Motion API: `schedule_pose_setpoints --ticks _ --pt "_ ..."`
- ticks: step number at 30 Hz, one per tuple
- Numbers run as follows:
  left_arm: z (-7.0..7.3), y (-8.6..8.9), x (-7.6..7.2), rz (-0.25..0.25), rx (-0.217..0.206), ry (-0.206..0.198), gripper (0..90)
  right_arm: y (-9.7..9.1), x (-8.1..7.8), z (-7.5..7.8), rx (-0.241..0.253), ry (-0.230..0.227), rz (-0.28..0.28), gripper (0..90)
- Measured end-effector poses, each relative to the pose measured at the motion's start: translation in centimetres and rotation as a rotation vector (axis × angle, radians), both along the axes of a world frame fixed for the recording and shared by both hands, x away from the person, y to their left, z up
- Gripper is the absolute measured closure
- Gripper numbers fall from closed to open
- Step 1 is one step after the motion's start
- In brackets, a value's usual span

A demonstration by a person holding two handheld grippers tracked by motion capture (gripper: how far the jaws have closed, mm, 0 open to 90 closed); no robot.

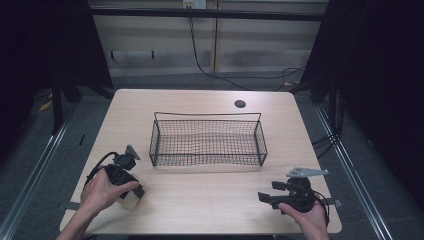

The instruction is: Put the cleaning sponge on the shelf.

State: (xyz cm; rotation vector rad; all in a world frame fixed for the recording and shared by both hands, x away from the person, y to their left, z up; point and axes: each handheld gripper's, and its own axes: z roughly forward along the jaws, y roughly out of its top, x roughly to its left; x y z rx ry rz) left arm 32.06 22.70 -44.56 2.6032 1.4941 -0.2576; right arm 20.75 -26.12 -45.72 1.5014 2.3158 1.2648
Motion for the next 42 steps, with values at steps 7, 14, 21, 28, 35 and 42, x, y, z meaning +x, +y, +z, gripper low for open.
schedule_pose_setpoints --ticks 7,14,21,28,35,42 --pt "1.3 0.0 0.0 -0.032 -0.024 -0.035 28.0 0.0 0.0 0.0 0.002 0.0 -0.004 22.6" --pt "2.7 -0.3 -0.1 -0.062 -0.045 -0.041 28.0 0.0 0.0 0.0 0.003 0.0 -0.004 22.6" --pt "4.0 -0.7 0.2 -0.096 -0.026 -0.051 28.1 0.1 0.0 0.0 0.002 0.004 -0.005 22.3" --pt "4.8 -0.9 0.3 -0.112 -0.042 -0.055 28.1 0.0 0.0 0.0 0.001 0.004 -0.004 22.0" --pt "5.6 -1.1 0.2 -0.141 -0.05 -0.053 28.1 0.0 0.1 -0.1 0.001 0.005 -0.001 21.8" --pt "6.1 -0.6 1.0 -0.151 -0.049 -0.032 28.2 0.0 0.1 -0.1 0.003 0.008 -0.003 21.2"
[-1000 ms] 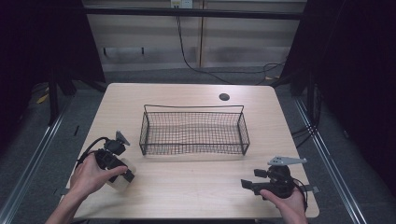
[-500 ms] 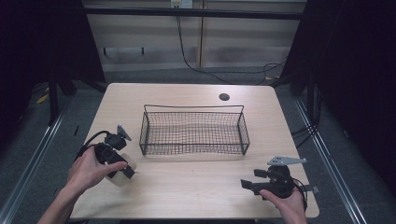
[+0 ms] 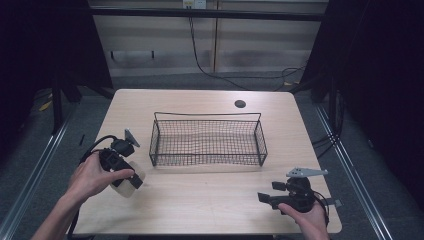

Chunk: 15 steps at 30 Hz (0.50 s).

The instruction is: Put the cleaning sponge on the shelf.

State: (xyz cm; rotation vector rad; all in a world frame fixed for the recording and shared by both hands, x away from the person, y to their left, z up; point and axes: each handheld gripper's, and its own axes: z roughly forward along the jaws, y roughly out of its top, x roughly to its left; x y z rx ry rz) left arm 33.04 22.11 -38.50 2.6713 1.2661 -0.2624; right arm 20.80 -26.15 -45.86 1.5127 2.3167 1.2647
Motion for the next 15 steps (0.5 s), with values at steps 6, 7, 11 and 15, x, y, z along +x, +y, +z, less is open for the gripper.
schedule_pose_setpoints --ticks 6,7,11,15 --pt "0.9 0.6 0.0 -0.02 -0.016 0.003 28.1 0.1 0.0 0.0 0.002 0.004 0.0 21.1" --pt "0.9 0.6 0.0 -0.02 -0.016 0.003 28.1 0.1 0.0 0.0 0.002 0.004 0.0 21.1" --pt "1.9 1.0 0.2 -0.013 -0.046 0.013 28.1 0.1 0.0 0.0 -0.002 0.006 0.0 21.0" --pt "2.2 0.9 0.4 -0.012 -0.04 0.01 28.2 0.1 0.0 0.0 -0.003 0.007 0.0 21.0"
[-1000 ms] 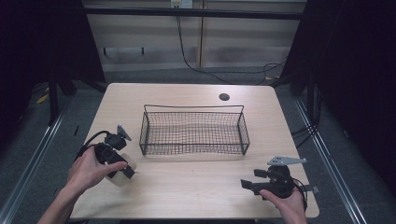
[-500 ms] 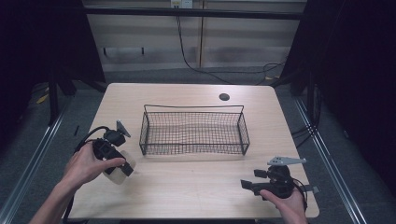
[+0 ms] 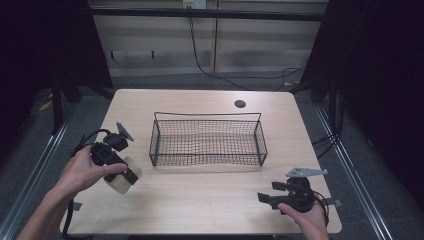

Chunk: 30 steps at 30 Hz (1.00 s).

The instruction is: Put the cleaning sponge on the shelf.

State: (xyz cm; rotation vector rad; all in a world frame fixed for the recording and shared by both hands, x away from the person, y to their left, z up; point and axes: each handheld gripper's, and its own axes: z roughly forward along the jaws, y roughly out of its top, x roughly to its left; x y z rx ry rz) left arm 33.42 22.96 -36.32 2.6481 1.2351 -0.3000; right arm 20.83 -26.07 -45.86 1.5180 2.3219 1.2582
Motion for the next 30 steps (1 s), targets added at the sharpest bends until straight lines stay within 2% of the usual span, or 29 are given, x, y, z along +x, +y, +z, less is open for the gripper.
schedule_pose_setpoints --ticks 2,4,10,15,17,19,30 --pt "0.1 -0.1 0.2 -0.006 -0.01 0.01 28.2 0.0 0.0 0.0 0.0 -0.003 0.001 21.0" --pt "0.6 -0.1 0.4 0.007 -0.023 0.002 28.2 0.0 0.0 0.0 0.001 0.0 -0.001 20.9" --pt "1.7 0.1 0.7 0.003 -0.019 -0.003 28.2 0.0 0.0 0.0 0.0 0.0 -0.001 20.8" --pt "2.8 0.1 0.8 -0.002 -0.012 -0.025 28.2 0.0 0.0 0.0 0.0 0.0 -0.001 20.8" --pt "3.2 0.0 0.8 -0.005 -0.019 -0.034 28.2 -0.1 0.0 0.0 0.0 0.0 0.0 20.8" --pt "3.6 0.0 0.9 -0.003 -0.046 -0.036 28.2 -0.1 0.1 0.0 -0.001 0.001 -0.002 20.7" --pt "5.0 -0.2 1.5 0.001 -0.047 -0.037 28.3 -0.1 0.1 0.0 0.001 0.003 -0.003 20.7"
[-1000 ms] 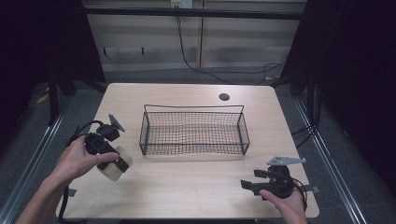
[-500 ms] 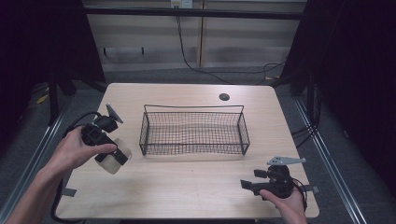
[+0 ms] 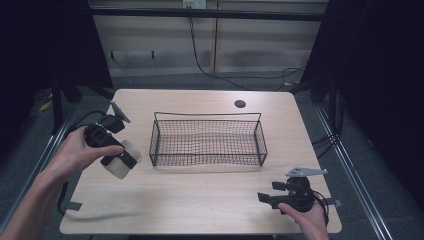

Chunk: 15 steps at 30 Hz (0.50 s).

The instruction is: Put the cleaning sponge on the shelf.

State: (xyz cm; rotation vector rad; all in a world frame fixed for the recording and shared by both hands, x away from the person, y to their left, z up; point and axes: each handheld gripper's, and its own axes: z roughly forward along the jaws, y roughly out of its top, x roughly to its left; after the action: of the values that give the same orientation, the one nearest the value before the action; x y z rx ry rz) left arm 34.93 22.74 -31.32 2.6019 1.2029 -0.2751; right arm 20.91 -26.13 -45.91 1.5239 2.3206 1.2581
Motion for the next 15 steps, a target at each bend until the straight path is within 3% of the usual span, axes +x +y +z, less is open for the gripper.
schedule_pose_setpoints --ticks 15 --pt "1.0 -1.8 1.5 -0.01 -0.005 0.015 28.3 0.0 0.0 0.0 -0.001 0.0 0.003 20.5"
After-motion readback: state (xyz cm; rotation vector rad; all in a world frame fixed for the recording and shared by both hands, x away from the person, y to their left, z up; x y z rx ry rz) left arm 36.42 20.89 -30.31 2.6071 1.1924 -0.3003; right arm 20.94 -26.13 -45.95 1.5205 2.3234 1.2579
